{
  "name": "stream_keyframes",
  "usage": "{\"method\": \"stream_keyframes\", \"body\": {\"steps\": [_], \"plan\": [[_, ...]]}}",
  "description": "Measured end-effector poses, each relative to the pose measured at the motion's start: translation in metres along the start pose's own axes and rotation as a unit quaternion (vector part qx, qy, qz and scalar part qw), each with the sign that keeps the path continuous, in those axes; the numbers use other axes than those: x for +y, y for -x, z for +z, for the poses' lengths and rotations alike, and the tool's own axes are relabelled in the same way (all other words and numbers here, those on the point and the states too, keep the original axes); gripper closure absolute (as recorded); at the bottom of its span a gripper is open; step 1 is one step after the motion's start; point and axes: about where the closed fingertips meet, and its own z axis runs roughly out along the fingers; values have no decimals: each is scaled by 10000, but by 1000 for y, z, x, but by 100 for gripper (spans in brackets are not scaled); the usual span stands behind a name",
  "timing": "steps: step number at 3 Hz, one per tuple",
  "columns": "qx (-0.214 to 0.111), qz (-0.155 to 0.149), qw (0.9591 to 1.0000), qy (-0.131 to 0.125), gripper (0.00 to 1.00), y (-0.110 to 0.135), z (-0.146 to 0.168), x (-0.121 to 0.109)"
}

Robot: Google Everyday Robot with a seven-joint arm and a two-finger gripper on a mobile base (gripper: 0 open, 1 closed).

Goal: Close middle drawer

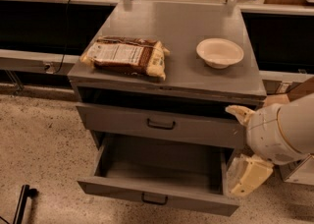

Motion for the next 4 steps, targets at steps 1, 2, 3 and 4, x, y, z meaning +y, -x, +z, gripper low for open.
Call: {"method": "stream_keyframes", "body": {"steps": [1, 2, 3, 4], "plan": [[-165, -51, 9987, 474, 0, 1, 30, -2], [-776, 34, 9911, 1083, 0, -15, 100, 27], [-1377, 47, 9801, 1427, 0, -38, 163, 73], [-1577, 137, 9745, 1589, 0, -63, 210, 119]]}}
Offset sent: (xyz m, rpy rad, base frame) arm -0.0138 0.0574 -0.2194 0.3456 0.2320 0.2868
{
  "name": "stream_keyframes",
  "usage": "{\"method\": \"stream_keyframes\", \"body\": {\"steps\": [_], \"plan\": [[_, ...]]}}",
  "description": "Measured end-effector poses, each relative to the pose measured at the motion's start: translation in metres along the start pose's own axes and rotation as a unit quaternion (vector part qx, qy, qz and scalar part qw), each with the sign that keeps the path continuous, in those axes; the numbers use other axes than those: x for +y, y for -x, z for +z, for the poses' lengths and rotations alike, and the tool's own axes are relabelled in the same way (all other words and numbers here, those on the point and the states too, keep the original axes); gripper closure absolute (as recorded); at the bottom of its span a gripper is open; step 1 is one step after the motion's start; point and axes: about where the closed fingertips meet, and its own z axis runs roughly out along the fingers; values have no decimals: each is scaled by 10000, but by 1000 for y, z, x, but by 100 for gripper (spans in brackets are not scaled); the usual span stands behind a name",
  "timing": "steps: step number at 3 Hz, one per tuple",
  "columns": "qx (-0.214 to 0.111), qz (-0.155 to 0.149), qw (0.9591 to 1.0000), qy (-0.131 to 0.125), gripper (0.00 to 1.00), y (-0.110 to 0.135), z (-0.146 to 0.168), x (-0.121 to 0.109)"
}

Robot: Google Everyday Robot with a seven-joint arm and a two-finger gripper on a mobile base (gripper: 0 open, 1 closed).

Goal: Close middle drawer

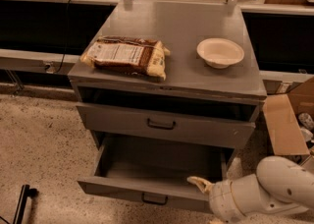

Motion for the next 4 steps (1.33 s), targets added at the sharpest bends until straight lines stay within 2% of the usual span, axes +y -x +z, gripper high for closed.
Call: {"method": "stream_keyframes", "body": {"steps": [1, 2, 3, 4], "plan": [[-41, 50, 10000, 26, 0, -7, 9, 3], [145, 228, 9993, 264, 0, -18, 29, 1], [20, 340, 9991, 233, 0, -43, 63, -5], [-191, 415, 9990, 28, 19, -73, 94, -10]]}}
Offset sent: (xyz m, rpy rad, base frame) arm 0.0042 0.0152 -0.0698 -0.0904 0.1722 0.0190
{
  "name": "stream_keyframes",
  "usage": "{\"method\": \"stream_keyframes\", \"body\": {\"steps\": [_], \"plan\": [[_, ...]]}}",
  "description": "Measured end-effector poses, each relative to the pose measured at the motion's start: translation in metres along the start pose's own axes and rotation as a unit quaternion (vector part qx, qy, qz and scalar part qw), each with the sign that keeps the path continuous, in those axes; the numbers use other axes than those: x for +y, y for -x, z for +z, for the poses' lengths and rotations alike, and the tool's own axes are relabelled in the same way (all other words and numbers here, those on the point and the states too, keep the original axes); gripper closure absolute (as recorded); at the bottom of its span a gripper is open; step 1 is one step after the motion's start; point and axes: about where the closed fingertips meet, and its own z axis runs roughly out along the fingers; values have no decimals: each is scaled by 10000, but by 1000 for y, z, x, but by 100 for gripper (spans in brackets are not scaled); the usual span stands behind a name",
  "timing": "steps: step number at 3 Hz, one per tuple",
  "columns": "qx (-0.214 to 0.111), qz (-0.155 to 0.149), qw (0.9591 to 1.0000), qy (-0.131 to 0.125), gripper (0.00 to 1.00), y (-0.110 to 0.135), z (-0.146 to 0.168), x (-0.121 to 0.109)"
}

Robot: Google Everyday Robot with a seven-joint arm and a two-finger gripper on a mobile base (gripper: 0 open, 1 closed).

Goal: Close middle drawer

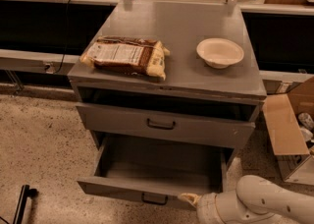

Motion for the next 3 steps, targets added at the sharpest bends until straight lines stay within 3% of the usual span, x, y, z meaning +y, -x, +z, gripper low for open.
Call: {"method": "stream_keyframes", "body": {"steps": [1, 3], "plan": [[-272, -33, 9994, -212, 42, -17, 13, -4], [-287, -30, 9994, -166, 87, -17, 16, -1]]}}
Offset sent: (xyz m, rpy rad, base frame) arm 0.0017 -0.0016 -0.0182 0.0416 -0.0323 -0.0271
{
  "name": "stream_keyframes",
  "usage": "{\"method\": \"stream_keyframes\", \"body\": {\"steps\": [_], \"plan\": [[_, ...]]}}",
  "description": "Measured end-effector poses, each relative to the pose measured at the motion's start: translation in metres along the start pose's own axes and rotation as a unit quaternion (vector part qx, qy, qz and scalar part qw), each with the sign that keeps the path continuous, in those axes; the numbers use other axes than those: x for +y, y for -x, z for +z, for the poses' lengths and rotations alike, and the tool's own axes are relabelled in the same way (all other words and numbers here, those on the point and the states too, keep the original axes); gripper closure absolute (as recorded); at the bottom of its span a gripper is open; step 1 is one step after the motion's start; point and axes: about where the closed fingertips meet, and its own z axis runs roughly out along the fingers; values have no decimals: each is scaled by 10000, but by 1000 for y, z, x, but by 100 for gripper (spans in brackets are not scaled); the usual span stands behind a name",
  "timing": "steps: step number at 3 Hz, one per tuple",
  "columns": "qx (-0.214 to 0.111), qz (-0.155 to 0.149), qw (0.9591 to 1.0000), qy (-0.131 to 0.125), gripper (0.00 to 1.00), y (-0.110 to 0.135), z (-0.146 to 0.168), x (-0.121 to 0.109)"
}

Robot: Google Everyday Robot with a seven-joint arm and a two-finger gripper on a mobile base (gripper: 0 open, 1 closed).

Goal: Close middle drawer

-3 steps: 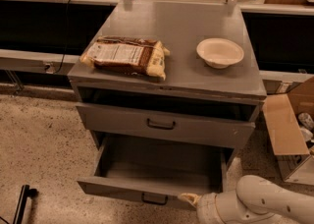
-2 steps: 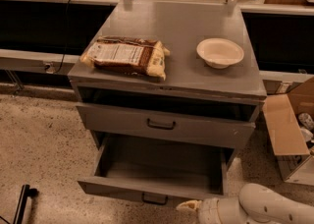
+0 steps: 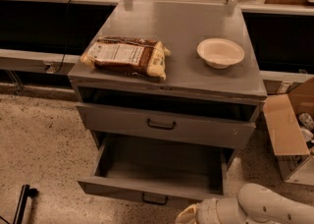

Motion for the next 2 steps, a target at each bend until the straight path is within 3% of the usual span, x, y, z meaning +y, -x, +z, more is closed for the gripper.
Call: {"method": "stream_keyframes", "body": {"steps": [1, 2], "plan": [[-269, 117, 9994, -172, 100, -12, 14, -11], [-756, 248, 9947, -655, 100, -27, 34, -30]]}}
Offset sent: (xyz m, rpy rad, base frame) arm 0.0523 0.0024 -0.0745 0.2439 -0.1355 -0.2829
